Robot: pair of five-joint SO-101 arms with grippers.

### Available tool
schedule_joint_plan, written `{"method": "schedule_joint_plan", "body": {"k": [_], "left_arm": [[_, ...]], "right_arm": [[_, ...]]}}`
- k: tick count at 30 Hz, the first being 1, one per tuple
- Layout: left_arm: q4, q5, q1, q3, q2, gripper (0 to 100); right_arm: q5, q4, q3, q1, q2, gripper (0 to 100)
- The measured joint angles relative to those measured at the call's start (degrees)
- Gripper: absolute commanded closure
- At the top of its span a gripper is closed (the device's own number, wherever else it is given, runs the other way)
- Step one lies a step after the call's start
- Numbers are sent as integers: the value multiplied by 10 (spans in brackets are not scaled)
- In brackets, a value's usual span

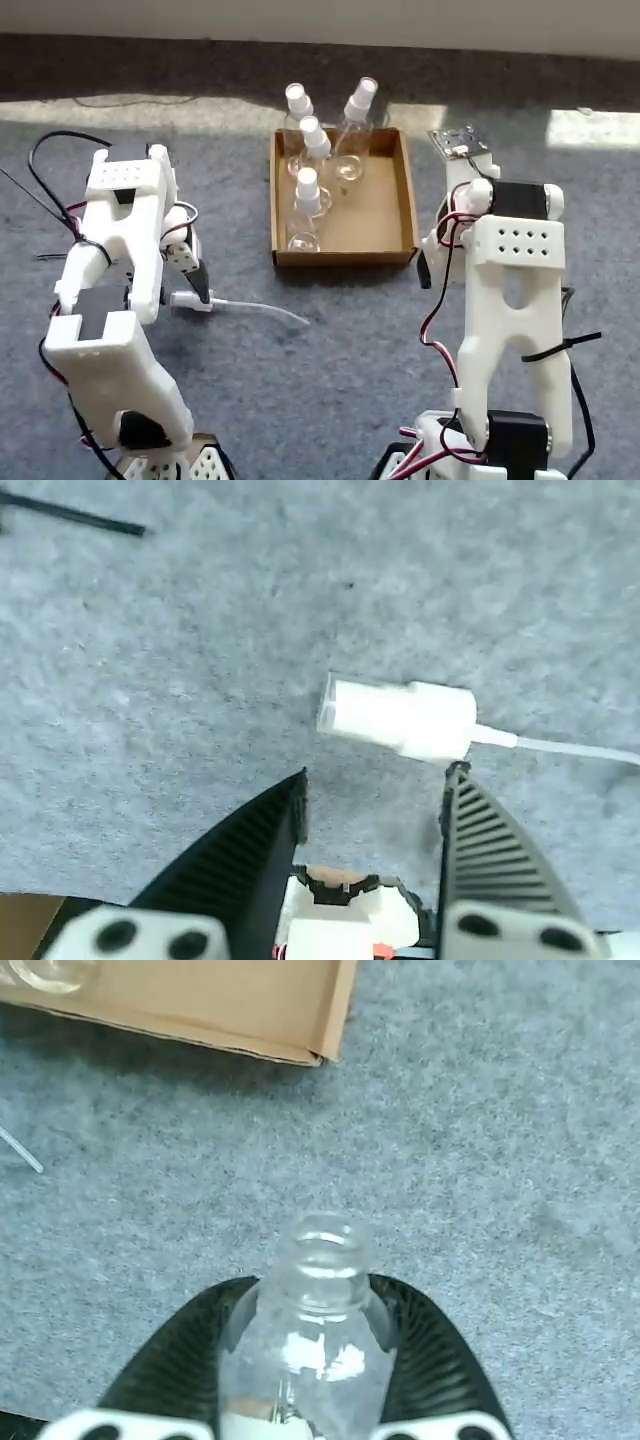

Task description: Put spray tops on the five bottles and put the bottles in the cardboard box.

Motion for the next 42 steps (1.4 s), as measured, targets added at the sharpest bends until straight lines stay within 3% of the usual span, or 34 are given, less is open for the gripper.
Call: {"method": "schedule_joint_plan", "body": {"k": [5, 10, 18, 25, 29, 32, 38, 42], "left_arm": [[-1, -21, 25, 41, 0, 796], [-84, -32, 35, 79, 13, 797], [-142, -222, 7, 42, 21, 797], [-147, -277, -11, -48, 21, 797], [-110, -309, -12, -62, 21, 797], [-95, -270, -27, -62, 21, 797], [-122, -30, -49, -62, 21, 797], [-125, 45, -49, -62, 21, 797]], "right_arm": [[0, 0, 0, 1, 0, 995], [0, 0, 0, 0, 0, 995], [0, 0, 0, 0, 0, 995], [0, 0, 0, 0, 0, 995], [0, 0, 0, 0, 0, 995], [0, 0, 0, 0, 0, 995], [0, 0, 0, 0, 0, 995], [0, 0, 0, 0, 0, 995]]}}
